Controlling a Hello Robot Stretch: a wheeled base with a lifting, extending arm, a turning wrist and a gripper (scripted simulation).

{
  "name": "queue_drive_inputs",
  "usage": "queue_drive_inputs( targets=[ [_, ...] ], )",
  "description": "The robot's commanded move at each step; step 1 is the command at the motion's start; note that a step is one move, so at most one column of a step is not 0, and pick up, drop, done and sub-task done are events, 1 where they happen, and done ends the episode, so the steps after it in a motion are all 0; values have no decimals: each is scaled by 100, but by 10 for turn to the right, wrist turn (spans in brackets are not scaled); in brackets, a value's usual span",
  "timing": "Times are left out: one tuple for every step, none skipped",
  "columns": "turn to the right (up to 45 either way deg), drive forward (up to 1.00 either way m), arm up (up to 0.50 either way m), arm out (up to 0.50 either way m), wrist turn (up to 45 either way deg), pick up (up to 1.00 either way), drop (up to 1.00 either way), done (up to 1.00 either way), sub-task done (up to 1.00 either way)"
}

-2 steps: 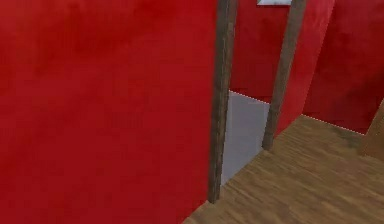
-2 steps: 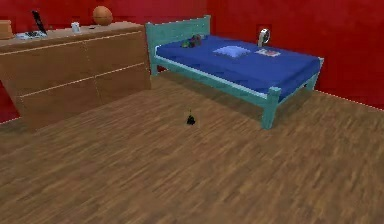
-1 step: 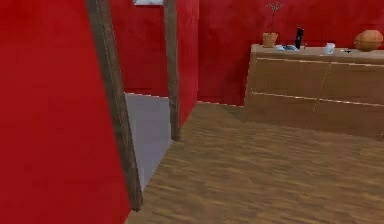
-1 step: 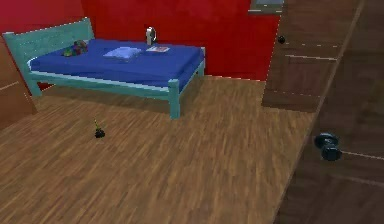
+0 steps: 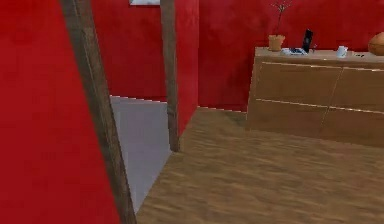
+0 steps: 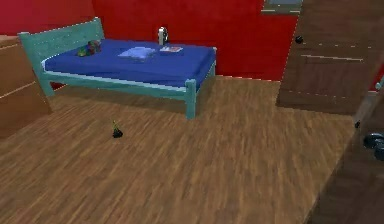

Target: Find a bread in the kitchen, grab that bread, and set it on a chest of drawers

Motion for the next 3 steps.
queue_drive_inputs(
  targets=[
    [0, 100, 0, 0, 0, 0, 0, 0, 0],
    [-270, 0, 0, 0, 0, 0, 0, 0, 0],
    [0, 30, 0, 0, 0, 0, 0, 0, 0]
  ],
)
